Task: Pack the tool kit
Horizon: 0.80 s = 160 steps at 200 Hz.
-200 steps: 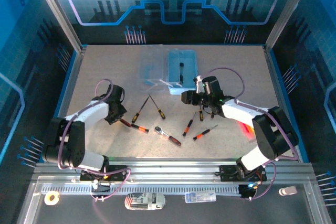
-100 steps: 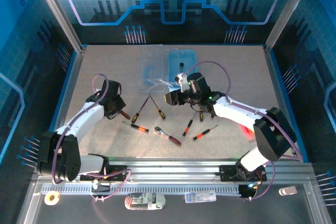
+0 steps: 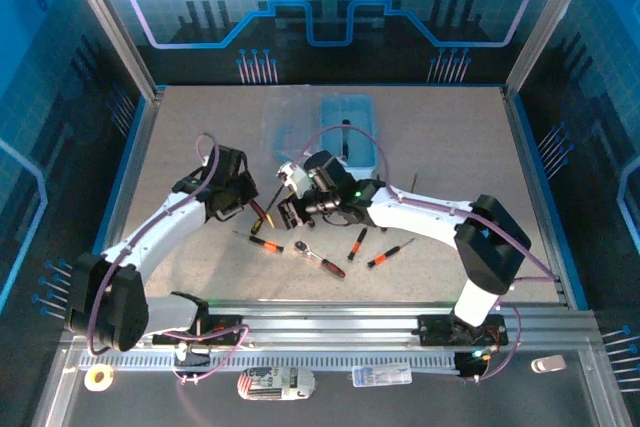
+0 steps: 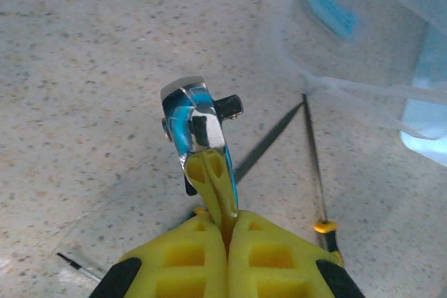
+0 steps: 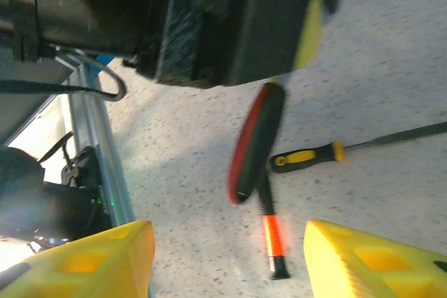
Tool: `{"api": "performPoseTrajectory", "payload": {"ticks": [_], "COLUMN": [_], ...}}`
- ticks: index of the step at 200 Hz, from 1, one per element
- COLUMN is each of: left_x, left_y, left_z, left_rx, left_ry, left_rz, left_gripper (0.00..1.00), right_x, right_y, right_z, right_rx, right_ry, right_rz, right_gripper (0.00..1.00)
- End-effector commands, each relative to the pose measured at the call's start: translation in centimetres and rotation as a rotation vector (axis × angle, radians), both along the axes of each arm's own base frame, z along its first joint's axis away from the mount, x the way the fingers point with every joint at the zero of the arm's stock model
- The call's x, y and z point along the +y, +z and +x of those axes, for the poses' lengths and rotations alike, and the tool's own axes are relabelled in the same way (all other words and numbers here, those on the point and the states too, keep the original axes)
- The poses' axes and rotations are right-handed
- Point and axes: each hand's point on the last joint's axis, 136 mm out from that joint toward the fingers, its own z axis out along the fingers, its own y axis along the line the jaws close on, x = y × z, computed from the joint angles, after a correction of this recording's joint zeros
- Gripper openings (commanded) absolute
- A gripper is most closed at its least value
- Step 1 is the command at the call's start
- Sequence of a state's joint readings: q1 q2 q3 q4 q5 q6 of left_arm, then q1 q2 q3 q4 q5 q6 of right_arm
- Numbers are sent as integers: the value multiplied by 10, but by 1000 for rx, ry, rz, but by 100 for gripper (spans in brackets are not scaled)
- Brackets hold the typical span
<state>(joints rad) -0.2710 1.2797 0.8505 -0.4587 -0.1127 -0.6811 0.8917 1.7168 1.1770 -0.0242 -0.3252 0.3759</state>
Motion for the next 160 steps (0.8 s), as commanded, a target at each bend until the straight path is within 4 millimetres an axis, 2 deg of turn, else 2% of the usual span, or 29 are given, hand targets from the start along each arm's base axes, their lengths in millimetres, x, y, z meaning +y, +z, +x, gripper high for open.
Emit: {"api": "performPoseTrajectory", "payload": {"ticks": [1, 29, 64, 127, 160], "left_x": [-22, -33, -32, -36, -37], "left_y": [20, 20, 22, 19, 23], "left_z": [11, 10, 6, 1, 1], "left_rx": [-68, -98, -149, -157, -178], "left_ry": [-42, -64, -76, -93, -94], "left_rz": [-74, -114, -123, -147, -152], "left_gripper": [0, 0, 0, 0, 0], "right_x": [11, 19, 22, 28, 20], "right_y": [-6, -15, -28, -35, -32], "right_z": [-5, 1, 8, 18, 28], "right_rx": [54, 135, 227, 306, 289], "right_ry": [40, 21, -18, -43, -101], "right_rz": [1, 30, 73, 106, 149], "right_gripper": [60, 60, 57, 49, 40]}}
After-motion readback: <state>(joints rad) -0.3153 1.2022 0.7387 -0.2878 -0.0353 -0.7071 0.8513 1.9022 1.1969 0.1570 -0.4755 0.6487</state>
